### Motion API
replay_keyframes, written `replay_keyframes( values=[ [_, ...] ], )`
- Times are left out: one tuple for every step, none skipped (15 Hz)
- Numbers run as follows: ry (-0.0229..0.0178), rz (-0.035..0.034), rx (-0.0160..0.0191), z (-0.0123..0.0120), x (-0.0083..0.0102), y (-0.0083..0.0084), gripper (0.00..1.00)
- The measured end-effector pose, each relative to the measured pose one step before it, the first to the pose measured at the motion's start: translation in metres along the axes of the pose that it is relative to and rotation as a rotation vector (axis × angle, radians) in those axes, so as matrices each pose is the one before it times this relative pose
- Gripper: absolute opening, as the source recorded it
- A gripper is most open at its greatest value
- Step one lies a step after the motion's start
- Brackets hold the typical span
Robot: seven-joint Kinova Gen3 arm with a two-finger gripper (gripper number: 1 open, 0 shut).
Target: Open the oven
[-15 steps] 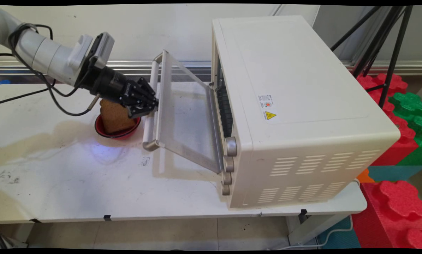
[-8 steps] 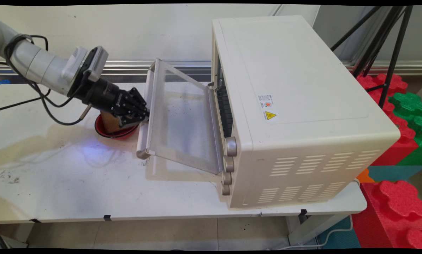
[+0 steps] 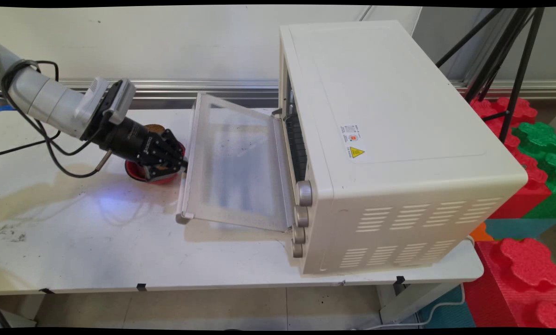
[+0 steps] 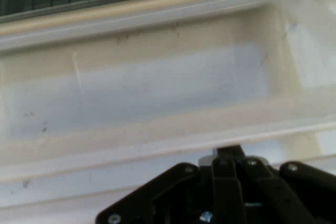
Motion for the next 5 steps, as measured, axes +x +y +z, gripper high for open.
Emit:
replay_keyframes(
  values=[
    [-0.00564, 0.00009, -0.00205, -0.00053, -0.00365, 0.00148, 0.00],
    [-0.00535, 0.00025, -0.00227, -0.00047, -0.00327, 0.00135, 0.00],
    [-0.00498, -0.00007, -0.00245, -0.00062, -0.00324, 0.00152, 0.00],
    [-0.00354, -0.00036, -0.00153, -0.00056, -0.00238, 0.00121, 0.00],
    [-0.00211, 0.00041, -0.00134, -0.00016, -0.00135, 0.00043, 0.00]
  ],
)
